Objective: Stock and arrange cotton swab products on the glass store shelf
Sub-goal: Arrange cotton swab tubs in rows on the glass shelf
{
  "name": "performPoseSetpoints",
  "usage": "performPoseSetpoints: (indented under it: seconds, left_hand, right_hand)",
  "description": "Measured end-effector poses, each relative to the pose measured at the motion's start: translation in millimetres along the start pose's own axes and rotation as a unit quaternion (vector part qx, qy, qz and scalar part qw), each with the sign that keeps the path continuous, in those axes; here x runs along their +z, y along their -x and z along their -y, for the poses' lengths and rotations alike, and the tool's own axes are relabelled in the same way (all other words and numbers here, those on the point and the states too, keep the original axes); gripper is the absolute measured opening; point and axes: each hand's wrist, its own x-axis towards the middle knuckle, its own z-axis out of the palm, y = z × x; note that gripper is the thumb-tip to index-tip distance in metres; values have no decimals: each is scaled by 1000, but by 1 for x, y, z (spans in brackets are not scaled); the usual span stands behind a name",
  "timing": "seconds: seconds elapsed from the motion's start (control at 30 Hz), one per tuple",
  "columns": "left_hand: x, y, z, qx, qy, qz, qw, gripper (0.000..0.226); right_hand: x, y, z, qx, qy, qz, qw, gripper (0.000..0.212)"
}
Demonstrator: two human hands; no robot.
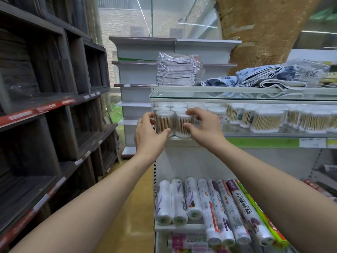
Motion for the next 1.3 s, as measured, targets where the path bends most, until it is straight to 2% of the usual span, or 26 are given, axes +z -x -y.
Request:
performPoseSetpoints:
  seconds: [0.1, 0.27, 0.43, 0.53, 0.73, 0.93, 1.1, 1.23, 1.3]
  left_hand:
    - [1, -1, -2, -6, -11, 2, 1000, 61]
    - [2, -1, -2, -7, -13, 7, 1000, 64]
    - [0, 3, 0, -22, 5, -1, 1000, 60]
    - [-1, 5, 3, -37, 15, -9, 999, 58]
    - [-8, 11, 1, -27, -6, -17, 999, 57]
    - [-12, 8, -5, 24, -35, -14, 999, 54]
    - [-10, -6, -15, 66, -66, 25, 995, 47]
    - [-20, -17, -17, 73, -83, 96, 989, 64]
    - [-25, -24, -14, 97, -115, 117, 982, 58]
  right_hand:
    - [1, 1, -3, 16, 4, 23, 1000, 34]
    - [4, -2, -6, -23, 37, 34, 998, 35]
    - [0, 0, -9, -15, 18, 50, 998, 44]
    - [-5, 4, -8, -16, 3, 33, 999, 52]
    - [-12, 14, -11, -16, 16, 12, 1000, 52]
    - [-10, 14, -7, -25, 27, -10, 999, 54]
    - [-8, 15, -2, -29, 32, -17, 999, 52]
    - [-11, 16, -5, -40, 30, -14, 999, 50]
    - [-13, 16, -7, -35, 34, -11, 999, 51]
